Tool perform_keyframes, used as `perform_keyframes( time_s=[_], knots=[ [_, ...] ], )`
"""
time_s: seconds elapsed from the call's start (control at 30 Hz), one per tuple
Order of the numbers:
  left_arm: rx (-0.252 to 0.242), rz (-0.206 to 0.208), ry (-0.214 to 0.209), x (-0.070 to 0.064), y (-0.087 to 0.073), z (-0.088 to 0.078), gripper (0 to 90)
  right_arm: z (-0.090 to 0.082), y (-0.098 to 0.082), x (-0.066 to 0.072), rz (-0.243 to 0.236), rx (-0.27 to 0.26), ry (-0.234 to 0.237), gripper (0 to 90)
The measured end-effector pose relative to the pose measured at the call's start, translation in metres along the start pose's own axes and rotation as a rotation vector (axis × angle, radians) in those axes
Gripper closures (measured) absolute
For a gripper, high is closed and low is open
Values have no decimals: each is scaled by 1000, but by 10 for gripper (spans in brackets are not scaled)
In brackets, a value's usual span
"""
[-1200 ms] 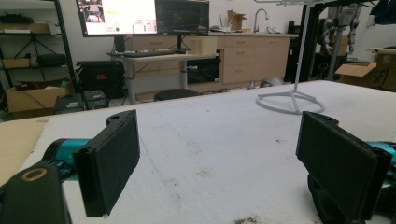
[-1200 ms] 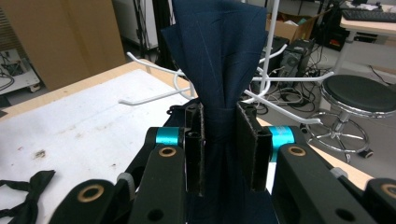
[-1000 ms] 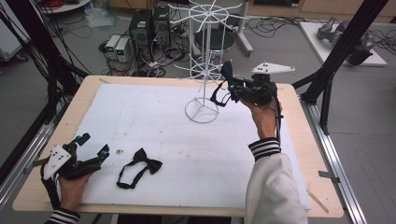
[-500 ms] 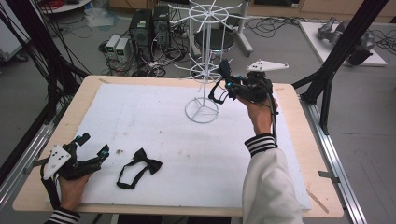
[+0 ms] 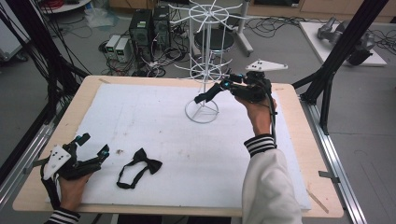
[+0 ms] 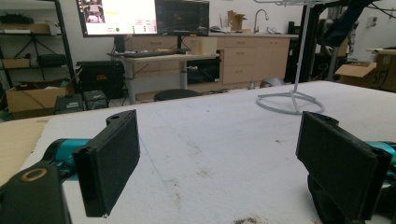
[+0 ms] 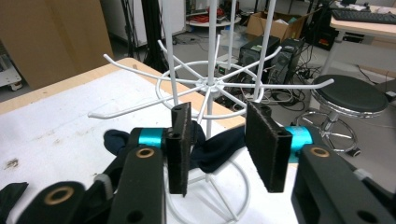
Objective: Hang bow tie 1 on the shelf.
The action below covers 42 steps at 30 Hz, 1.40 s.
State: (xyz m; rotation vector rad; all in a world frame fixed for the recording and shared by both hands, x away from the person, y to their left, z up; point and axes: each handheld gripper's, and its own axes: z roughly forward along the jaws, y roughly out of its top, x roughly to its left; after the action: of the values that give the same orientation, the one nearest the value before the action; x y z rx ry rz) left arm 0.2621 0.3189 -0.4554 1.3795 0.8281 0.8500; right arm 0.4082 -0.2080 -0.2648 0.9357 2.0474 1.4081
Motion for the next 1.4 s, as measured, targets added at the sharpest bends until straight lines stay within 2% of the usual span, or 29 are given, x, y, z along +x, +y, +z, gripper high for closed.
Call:
perform_keyframes(
  time_s=[0.1,0.2,0.3,0.37,0.43,0.7,0.87,0.97,1.4],
  knots=[
    [0,1,0,0,0,0,140,-2,1,2,-3,-9,1,556],
    [3,2,-1,0,0,0,140,-4,2,5,5,-25,-13,415],
    [3,1,-1,0,0,0,140,-8,2,8,-9,-30,-25,249],
    [3,2,-1,0,0,0,140,-12,3,11,-22,-37,-28,181],
    [3,2,-1,0,0,0,140,-17,2,14,-15,-50,-34,132],
    [2,1,-1,0,0,0,140,-39,-12,20,-9,-103,-18,115],
    [2,7,-2,-1,0,0,140,-51,-30,22,-14,-112,-17,114],
    [3,7,-1,-1,0,0,140,-59,-41,23,-6,-135,-4,114],
    [3,4,6,0,0,0,140,-87,-84,29,14,-203,-10,114]
  ],
)
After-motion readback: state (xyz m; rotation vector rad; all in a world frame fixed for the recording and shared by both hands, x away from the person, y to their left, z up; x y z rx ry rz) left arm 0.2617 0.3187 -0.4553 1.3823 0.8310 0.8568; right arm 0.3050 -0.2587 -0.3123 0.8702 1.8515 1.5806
